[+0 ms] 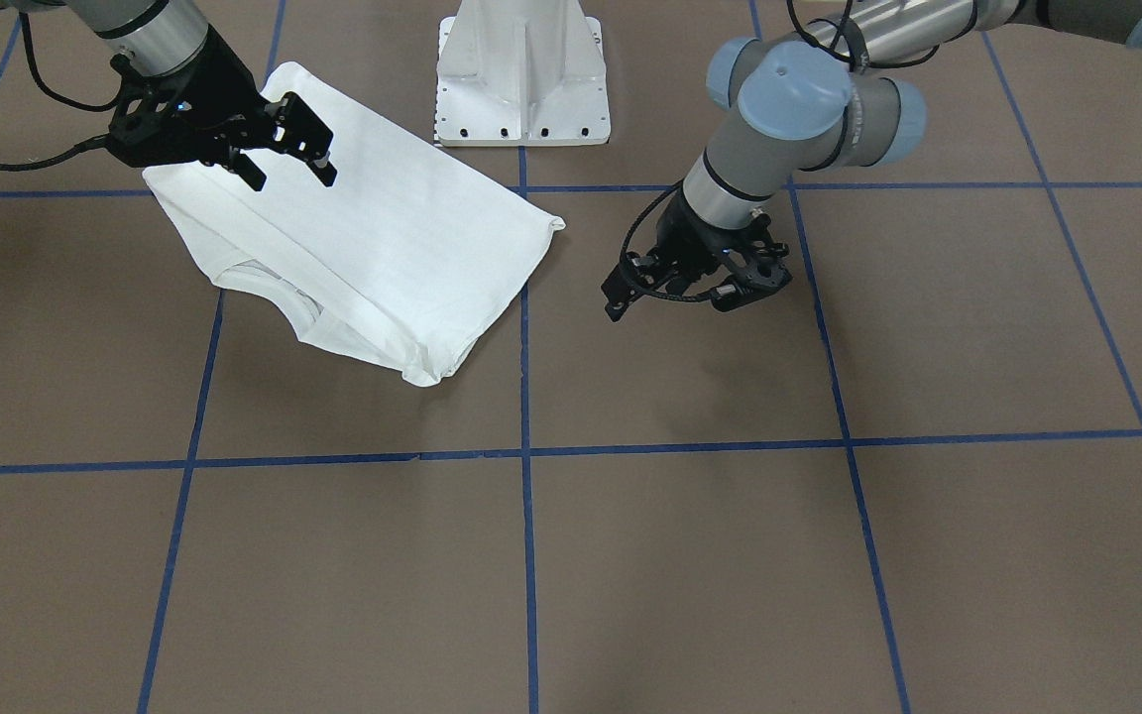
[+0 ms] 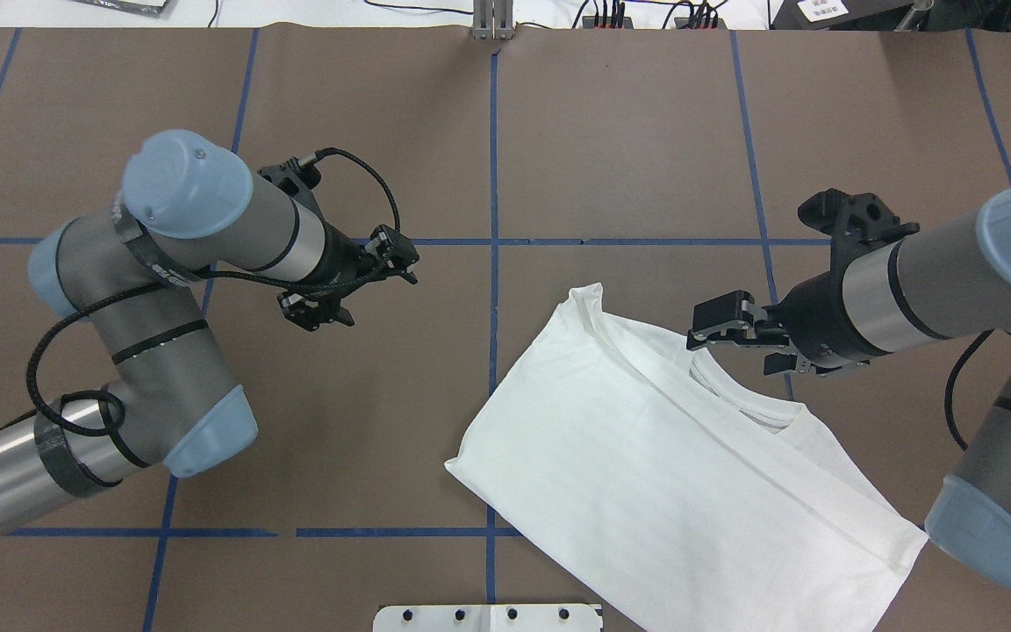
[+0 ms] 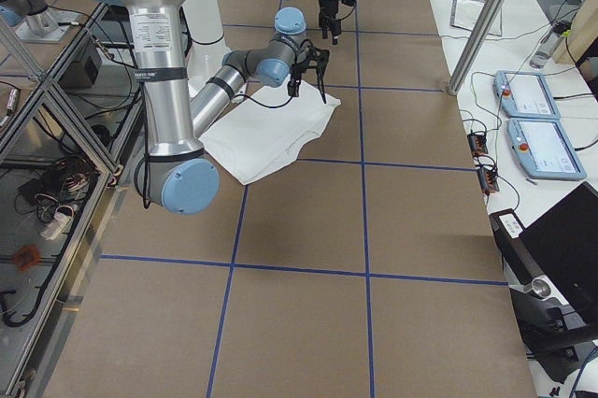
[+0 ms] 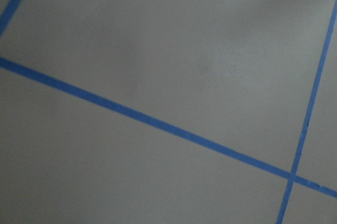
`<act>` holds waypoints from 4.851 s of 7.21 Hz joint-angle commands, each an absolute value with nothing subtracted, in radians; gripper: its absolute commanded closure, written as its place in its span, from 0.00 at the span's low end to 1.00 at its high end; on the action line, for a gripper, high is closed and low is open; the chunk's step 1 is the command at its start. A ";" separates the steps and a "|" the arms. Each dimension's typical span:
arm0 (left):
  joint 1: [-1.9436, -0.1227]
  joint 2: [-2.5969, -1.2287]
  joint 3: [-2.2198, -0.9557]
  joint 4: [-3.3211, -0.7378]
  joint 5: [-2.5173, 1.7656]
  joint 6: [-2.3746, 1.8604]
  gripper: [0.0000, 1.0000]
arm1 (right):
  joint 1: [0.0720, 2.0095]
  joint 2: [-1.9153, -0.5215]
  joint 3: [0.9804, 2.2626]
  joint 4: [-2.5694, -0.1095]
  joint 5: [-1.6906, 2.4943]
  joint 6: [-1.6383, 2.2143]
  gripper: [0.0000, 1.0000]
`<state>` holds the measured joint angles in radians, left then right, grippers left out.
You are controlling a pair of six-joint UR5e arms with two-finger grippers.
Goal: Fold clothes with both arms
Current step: 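Release the shirt and raise the right gripper while the left gripper reaches the shirt corner, then grasp the shirt corner nearest the left gripper, then drag the shirt away from the robot with the left gripper, rotating it upright, then release the shirt and retract the left gripper while the right gripper approaches the shirt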
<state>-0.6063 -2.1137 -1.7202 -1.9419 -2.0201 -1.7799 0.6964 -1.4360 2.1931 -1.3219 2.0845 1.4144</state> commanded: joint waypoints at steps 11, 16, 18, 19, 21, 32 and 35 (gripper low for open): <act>-0.318 -2.157 -1.684 -1.920 -1.908 -1.980 0.27 | 0.736 -1.436 2.157 -1.322 2.097 1.351 0.00; -0.318 -2.158 -1.684 -1.925 -1.896 -1.963 0.91 | 0.741 -1.437 2.160 -1.322 2.103 1.351 0.00; -0.322 -2.158 -1.687 -1.918 -1.869 -1.962 1.00 | 0.744 -1.439 2.160 -1.322 2.103 1.351 0.00; -0.337 -2.158 -1.689 -1.914 -1.865 -1.960 1.00 | 0.745 -1.439 2.158 -1.322 2.103 1.351 0.00; -0.402 -2.166 -1.692 -1.911 -1.865 -1.938 1.00 | 0.746 -1.437 2.158 -1.324 2.103 1.351 0.00; -0.795 -2.520 -1.070 -2.127 -1.780 -1.376 1.00 | 0.736 -1.425 2.126 -1.322 2.086 1.350 0.00; -0.792 -2.560 -0.939 -2.322 -1.711 -1.368 1.00 | 0.738 -1.404 2.125 -1.322 2.076 1.350 0.00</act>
<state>-0.7920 -2.5431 -0.9848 -2.2575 -1.7423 -1.3698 0.7364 -1.4189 2.1260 -1.3223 2.0794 1.3499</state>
